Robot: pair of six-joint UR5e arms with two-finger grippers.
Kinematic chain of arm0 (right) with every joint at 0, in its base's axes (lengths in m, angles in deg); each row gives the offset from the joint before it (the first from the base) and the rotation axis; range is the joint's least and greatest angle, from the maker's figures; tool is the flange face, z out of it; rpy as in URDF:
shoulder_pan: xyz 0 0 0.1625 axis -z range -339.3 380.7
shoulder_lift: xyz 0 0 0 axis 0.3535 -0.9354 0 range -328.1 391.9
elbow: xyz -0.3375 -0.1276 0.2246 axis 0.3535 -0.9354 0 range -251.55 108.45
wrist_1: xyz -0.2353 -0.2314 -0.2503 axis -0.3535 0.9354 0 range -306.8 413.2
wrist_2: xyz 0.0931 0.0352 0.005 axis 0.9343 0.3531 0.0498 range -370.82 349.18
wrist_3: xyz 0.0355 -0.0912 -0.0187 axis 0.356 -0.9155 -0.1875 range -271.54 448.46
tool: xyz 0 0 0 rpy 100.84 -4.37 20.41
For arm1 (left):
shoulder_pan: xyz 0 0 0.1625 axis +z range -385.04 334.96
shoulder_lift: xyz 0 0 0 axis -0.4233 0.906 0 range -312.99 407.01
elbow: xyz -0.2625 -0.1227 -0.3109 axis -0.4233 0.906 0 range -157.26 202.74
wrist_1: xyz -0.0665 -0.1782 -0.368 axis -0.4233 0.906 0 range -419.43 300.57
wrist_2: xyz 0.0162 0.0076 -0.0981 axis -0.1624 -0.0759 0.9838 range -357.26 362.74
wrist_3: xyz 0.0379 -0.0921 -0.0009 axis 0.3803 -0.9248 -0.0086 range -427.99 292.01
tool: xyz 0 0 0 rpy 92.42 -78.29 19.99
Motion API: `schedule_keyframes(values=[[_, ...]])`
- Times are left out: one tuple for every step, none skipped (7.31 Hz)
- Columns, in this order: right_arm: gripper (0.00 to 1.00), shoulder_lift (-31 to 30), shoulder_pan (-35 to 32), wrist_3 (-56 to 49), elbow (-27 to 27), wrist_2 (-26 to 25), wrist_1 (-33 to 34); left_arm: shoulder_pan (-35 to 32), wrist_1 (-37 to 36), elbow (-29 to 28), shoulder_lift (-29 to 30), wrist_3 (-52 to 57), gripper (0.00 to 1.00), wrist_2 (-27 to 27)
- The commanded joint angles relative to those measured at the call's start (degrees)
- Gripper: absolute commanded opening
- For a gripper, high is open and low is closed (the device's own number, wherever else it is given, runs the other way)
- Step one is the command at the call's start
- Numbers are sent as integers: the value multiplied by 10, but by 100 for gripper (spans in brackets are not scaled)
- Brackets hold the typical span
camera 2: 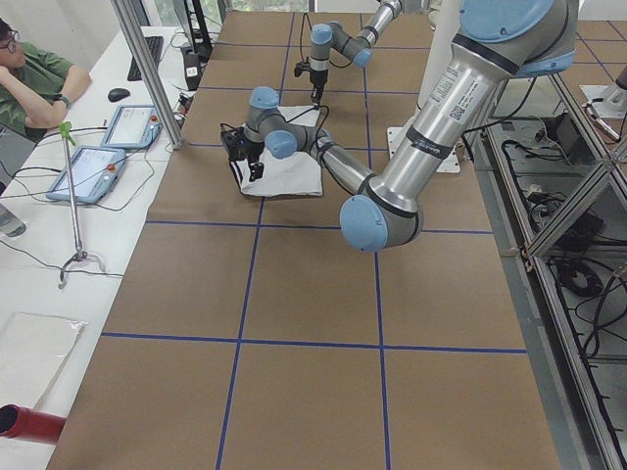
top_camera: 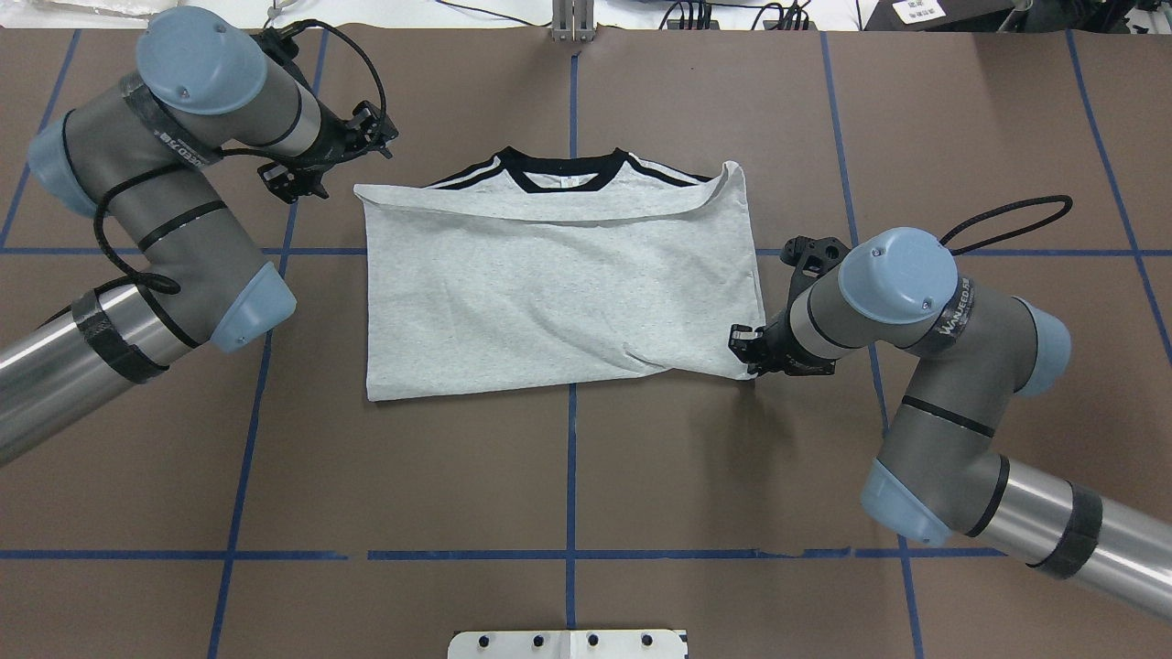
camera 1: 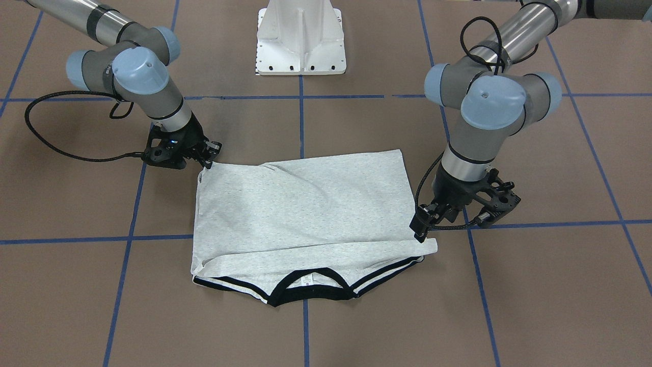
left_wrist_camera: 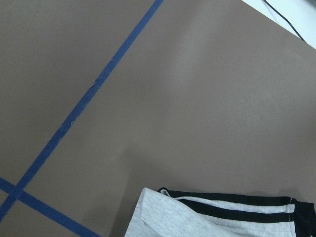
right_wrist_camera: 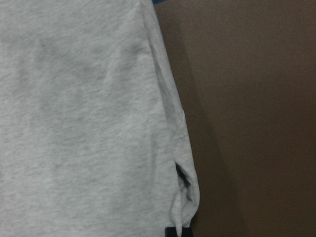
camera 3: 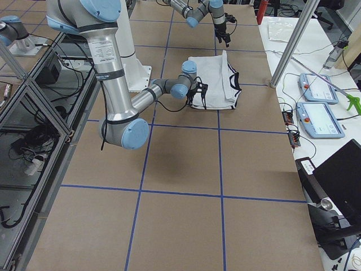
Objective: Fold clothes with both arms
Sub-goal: 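Move the right gripper down to the folded edge nearest it while the left withdraws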
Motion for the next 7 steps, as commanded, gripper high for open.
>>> schedule_keyframes(values=[[0, -58, -24, -9, 83, 14, 4, 0, -1, 0, 0, 0, 99, 0], [0, -78, -44, -26, 115, 36, 13, 0, 0, 0, -3, 0, 99, 0], [0, -88, -45, -32, 130, 42, 14, 0, -1, 1, -3, 0, 99, 0], [0, -104, -43, -32, 143, 42, 14, 1, -1, 1, -3, 0, 99, 0], [0, -137, -29, -32, 169, 41, 14, 1, -1, 2, -3, 0, 99, 0], [0, -200, 1, -32, 226, 42, 14, 2, 0, 2, -2, 0, 99, 0], [0, -251, 49, -24, 273, 43, 13, 3, 1, 2, -2, 0, 99, 0]])
